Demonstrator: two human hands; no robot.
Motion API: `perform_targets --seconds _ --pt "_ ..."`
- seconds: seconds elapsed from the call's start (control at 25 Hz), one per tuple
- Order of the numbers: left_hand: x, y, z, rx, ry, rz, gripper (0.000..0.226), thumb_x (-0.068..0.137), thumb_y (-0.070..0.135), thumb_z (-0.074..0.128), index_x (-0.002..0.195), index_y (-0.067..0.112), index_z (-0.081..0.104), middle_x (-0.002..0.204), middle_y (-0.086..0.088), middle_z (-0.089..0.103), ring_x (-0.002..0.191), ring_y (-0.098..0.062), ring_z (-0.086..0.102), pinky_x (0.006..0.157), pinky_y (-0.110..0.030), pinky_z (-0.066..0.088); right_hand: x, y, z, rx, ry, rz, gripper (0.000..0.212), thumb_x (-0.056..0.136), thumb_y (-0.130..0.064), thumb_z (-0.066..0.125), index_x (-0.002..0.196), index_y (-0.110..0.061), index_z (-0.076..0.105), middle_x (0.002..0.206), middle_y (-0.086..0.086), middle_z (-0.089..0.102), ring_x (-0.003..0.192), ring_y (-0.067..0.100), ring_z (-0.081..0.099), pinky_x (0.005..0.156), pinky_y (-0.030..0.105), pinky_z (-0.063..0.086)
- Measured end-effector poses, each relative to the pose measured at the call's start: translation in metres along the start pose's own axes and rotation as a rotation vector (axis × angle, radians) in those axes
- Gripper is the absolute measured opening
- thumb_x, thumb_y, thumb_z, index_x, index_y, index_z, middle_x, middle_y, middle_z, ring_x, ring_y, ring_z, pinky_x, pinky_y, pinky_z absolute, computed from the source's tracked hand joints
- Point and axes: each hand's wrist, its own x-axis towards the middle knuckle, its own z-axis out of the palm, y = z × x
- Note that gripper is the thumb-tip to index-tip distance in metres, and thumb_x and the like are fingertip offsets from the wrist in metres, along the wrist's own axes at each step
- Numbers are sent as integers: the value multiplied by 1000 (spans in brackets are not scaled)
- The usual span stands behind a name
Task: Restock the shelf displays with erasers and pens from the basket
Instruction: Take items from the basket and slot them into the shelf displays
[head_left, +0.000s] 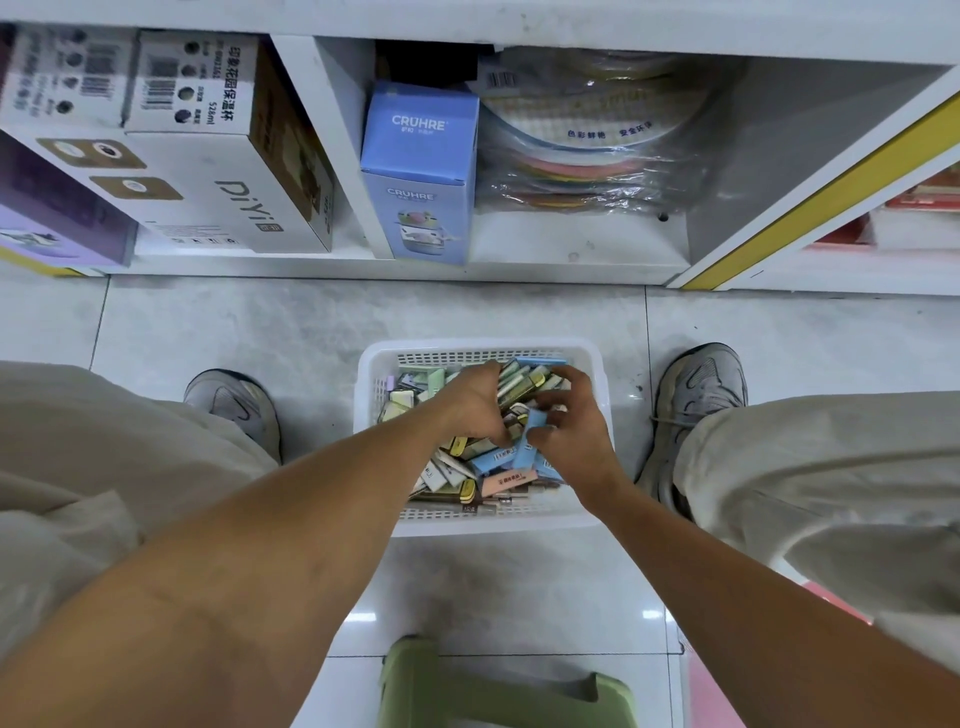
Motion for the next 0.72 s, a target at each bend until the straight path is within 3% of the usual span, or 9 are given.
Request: perform_targets --seconds 0.16,0.32,0.44,0.56,0.72 --pt "-10 -13 -7 -157 60 38 83 59 14 92 129 15 48 115 6 59 105 -18 58 82 -28 46 2 4 -7 -187 25 47 51 82 6 67 125 -19 53 106 -1 67 100 22 66 80 41 60" --pt "-21 -17 -15 -287 38 65 62 62 9 90 115 19 59 102 1 71 93 -16 69 71 -28 55 1 7 -7 -283 -56 27 44 83 5 66 120 -18 60 104 -7 69 99 11 66 66 7 49" --pt "-28 -17 -17 -269 -35 83 56 64 8 88 111 21 59 98 -1 71 85 -16 71 66 -31 60 3 2 -4 -309 -58 -9 47 81 7 66 121 -19 59 96 -13 64 81 -5 60 57 0 42" --pt "-32 -19 -18 -301 -72 89 56 67 6 85 114 20 58 101 -5 72 88 -22 72 73 -43 62 7 0 0 -301 -86 -15 59 80 10 63 130 -18 54 109 -4 64 83 3 64 64 10 50" --pt "-37 -24 -23 -337 -63 87 46 71 5 83 107 18 59 99 -8 72 84 -24 73 73 -43 61 11 2 3 -376 -37 -27 62 80 8 59 134 -22 51 119 2 61 99 21 66 84 41 59"
